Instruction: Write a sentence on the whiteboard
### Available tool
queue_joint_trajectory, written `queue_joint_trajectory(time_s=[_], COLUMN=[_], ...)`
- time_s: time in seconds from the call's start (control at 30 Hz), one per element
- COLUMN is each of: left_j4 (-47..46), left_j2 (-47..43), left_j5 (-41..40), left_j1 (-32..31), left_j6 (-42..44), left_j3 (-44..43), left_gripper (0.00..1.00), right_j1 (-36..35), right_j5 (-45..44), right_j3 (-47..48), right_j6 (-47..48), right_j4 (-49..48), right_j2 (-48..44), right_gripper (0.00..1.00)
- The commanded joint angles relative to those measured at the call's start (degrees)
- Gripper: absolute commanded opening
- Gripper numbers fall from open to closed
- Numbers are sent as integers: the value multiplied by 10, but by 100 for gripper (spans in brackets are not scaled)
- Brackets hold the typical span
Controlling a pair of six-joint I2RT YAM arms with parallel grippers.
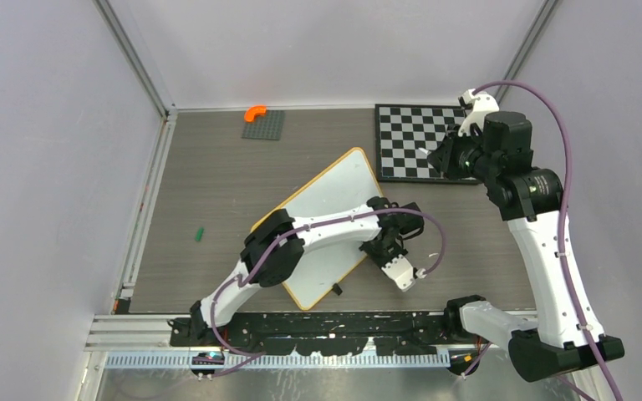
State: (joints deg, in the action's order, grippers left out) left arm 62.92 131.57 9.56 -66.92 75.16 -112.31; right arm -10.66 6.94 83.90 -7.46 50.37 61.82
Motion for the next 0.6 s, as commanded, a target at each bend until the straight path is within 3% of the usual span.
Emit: queue_joint_trajectory(time_s=[0.0,0.27,0.3,0.4,0.57], left_j4=[62,66,67,68,110], left_j2=[-11,-16,-18,-37,-82], left_j5=[-52,-61,-60,-48,-35], left_j1=[40,80,80,72,29], left_j6=[63,94,93,70,-37], left_j3=[34,50,51,48,-2], left_gripper=[6,7,10,33,64], right_j1=[3,2,3,3,3], right_j5=[14,26,28,30,45], right_j3=[-1,-7,-6,3,39], right_j6=[7,8,9,11,26], right_j4=[-9,-8,-8,-8,0], right_j2=[3,7,8,16,43], right_gripper=[0,0,0,0,0])
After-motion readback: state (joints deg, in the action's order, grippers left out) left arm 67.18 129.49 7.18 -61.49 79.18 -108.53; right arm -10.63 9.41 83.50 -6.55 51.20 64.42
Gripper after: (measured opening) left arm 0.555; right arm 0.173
